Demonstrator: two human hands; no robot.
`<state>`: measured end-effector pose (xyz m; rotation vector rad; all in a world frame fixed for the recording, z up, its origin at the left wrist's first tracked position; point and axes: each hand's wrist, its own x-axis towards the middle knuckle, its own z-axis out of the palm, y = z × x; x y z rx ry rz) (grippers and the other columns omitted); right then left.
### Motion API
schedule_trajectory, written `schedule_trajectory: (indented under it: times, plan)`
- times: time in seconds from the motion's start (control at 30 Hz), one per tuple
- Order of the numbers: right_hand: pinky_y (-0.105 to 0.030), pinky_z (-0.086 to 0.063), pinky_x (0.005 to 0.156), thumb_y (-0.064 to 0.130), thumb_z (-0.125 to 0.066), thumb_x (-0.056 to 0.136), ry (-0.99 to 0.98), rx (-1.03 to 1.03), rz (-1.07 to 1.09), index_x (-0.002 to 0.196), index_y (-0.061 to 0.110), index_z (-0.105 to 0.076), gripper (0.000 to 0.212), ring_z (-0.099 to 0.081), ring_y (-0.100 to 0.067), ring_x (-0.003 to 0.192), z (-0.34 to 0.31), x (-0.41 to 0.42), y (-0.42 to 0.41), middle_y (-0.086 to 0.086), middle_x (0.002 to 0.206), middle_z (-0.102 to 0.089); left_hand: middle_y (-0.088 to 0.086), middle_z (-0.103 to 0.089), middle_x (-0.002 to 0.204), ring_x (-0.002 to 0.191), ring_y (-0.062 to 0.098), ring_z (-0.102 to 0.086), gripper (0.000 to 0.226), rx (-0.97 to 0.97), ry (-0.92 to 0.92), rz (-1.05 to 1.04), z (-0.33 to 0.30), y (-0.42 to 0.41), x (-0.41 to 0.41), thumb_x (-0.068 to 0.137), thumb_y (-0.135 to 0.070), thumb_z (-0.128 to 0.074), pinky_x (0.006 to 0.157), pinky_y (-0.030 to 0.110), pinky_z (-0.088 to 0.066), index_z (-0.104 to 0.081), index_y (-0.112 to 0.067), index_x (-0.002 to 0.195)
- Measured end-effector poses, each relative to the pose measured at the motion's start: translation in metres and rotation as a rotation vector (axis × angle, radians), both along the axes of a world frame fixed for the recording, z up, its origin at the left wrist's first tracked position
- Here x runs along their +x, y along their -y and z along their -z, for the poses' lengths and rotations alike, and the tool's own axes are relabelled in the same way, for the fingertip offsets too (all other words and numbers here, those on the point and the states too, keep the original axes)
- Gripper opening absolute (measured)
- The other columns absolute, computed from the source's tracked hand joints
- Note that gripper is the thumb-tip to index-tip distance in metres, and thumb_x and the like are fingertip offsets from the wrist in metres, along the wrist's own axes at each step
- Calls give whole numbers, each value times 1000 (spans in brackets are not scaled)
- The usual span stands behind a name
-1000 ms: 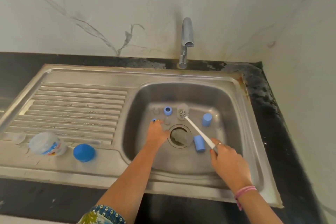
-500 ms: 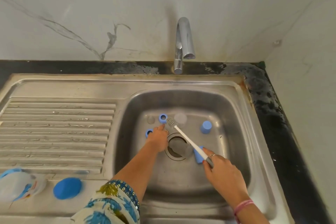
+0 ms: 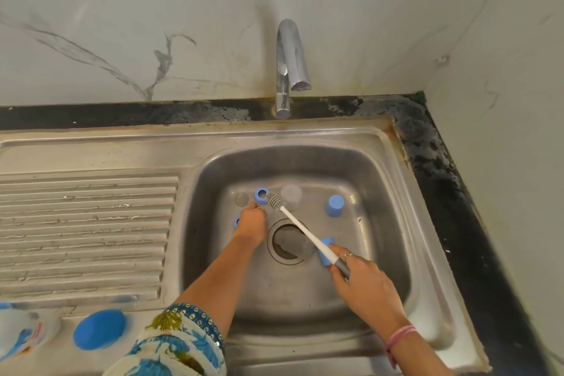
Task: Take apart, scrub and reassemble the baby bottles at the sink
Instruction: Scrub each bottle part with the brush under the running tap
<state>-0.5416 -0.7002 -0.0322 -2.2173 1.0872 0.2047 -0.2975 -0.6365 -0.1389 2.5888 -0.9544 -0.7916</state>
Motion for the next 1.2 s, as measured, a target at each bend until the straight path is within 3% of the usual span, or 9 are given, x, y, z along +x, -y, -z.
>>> schedule_trajectory:
  times: [0.1,0.17,0.27,0.37,0.53,0.67,0.77,0.97,1.2]
  plan:
    - [-23,-51,65,39,-46,98,16,15,15,137,45,-44,40,-59,-11,69,-3,-3,-2,10,80,-60,9,-47,134,116,26,-54,29,-83,-25,-161,-17,-4,2,93,-20,-61,100,30,-42,-66,-7,119]
    - [-22,-51,66,38,-47,98,33,22,28,137,44,-45,40,-59,-11,69,-6,-5,-3,10,79,-59,10,-55,125,111,26,-57,27,-225,-76,-297,-33,-7,1,85,-24,-73,99,33,-43,-71,-8,107]
    - [-21,-49,64,39,-48,97,61,6,54,135,46,-47,38,-57,-9,67,-10,-10,-6,14,76,-57,6,-63,96,89,23,-62,23,-431,-150,-454,-55,-8,7,73,-23,-84,77,29,-48,-66,-12,81]
    - [-24,-52,67,41,-48,97,90,-2,80,133,47,-49,37,-59,-9,69,-16,-15,-10,15,76,-58,5,-59,85,77,18,-56,23,-542,-119,-445,-79,-5,10,75,-16,-81,63,19,-41,-58,-12,75]
    - [-29,-52,68,40,-49,95,113,-15,117,126,46,-52,32,-59,-12,72,-27,-21,-6,14,77,-58,14,-60,85,78,23,-59,20,-603,-92,-211,-121,19,13,87,-14,-70,73,30,-47,-56,-12,101]
    - [-36,-53,75,33,-52,94,157,-50,194,126,42,-55,34,-62,-24,81,-37,-20,3,5,85,-63,16,-63,88,85,24,-62,56,-555,-15,-27,-154,51,13,96,-10,-55,85,28,-46,-35,-18,148]
    - [-38,-54,77,31,-52,94,204,-78,241,125,40,-57,33,-62,-24,81,-43,-18,14,2,86,-65,20,-66,95,81,29,-63,63,-474,36,53,-172,75,15,98,-14,-52,81,31,-50,-24,-24,154]
    - [-39,-56,73,33,-50,95,242,-94,275,125,42,-55,32,-62,-17,75,-52,-13,30,13,75,-57,22,-52,134,80,25,-59,81,-256,46,65,-187,99,31,96,-20,-58,72,32,-47,-5,-31,155]
    - [-38,-56,75,32,-51,95,233,-84,273,126,38,-56,32,-62,-18,76,-50,-8,32,10,78,-61,11,-64,99,65,19,-55,87,-246,36,35,-176,92,48,92,-14,-62,70,29,-46,-7,-37,154]
